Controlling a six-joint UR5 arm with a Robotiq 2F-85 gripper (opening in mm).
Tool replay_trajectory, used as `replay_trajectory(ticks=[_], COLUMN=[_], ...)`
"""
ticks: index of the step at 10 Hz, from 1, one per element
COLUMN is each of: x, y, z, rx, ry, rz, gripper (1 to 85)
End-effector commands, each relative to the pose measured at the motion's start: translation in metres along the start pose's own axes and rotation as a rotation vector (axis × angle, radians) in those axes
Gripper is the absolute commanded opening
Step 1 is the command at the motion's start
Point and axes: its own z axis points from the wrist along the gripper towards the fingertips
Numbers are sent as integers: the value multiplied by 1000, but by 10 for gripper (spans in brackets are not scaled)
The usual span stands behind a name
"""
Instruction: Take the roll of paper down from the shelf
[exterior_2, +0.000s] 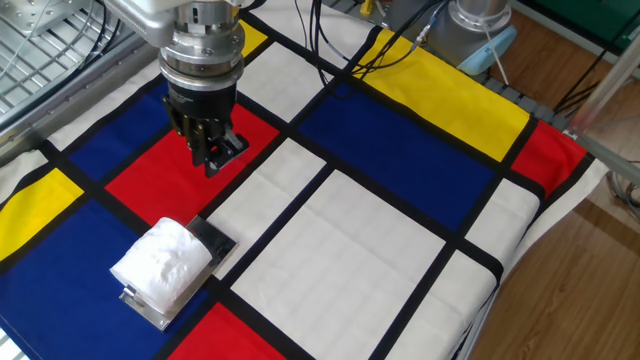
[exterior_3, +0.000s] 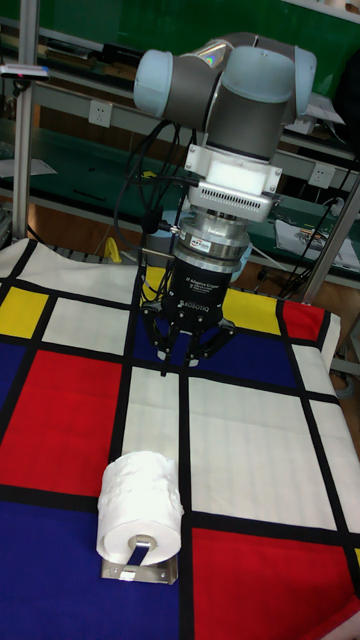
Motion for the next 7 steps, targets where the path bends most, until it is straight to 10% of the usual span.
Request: replay_trajectory(ticks=[1,7], x=[1,3], y=[4,11], z=[-1,0], rx=[-19,-46], ry=[4,22], rz=[-4,-40], gripper=[283,283])
